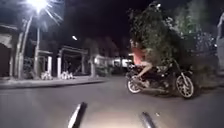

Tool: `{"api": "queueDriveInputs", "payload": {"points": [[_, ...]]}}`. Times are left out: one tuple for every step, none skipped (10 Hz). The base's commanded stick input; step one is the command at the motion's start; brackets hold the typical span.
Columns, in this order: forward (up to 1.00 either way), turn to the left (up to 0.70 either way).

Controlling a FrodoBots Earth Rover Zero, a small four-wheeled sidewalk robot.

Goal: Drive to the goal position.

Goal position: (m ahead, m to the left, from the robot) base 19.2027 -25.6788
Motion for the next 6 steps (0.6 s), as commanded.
{"api": "queueDriveInputs", "payload": {"points": [[1.0, 0.42], [1.0, 0.42], [1.0, 0.34], [1.0, 0.02], [1.0, 0.02], [1.0, 0.02]]}}
